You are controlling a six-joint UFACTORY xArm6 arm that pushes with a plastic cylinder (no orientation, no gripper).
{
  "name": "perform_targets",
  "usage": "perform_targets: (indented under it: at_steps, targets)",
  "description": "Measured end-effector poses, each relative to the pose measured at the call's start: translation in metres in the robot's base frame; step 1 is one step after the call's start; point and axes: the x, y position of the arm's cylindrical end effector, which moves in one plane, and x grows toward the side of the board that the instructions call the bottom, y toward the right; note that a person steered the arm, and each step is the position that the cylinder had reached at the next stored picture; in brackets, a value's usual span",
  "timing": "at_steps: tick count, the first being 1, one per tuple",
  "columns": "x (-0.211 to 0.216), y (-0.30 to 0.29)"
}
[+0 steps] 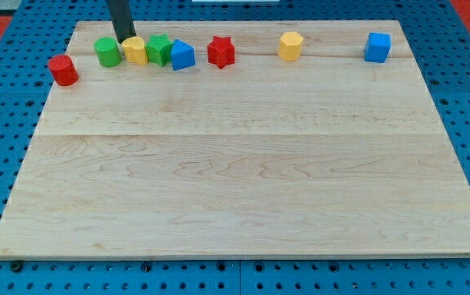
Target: Move the red circle parallel below the green circle
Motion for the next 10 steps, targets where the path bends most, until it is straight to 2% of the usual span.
perform_targets:
  at_steps: [1,2,3,6,7,8,9,10]
  targets:
    - [-0.005,0.002]
    - [-0.034,0.033]
    - [-0.028,0.082]
    - [-0.002,0.06]
    - [-0.007,0.06]
    - [-0.04,0.058]
    - [-0.035,0.015]
    - [-0.015,0.008]
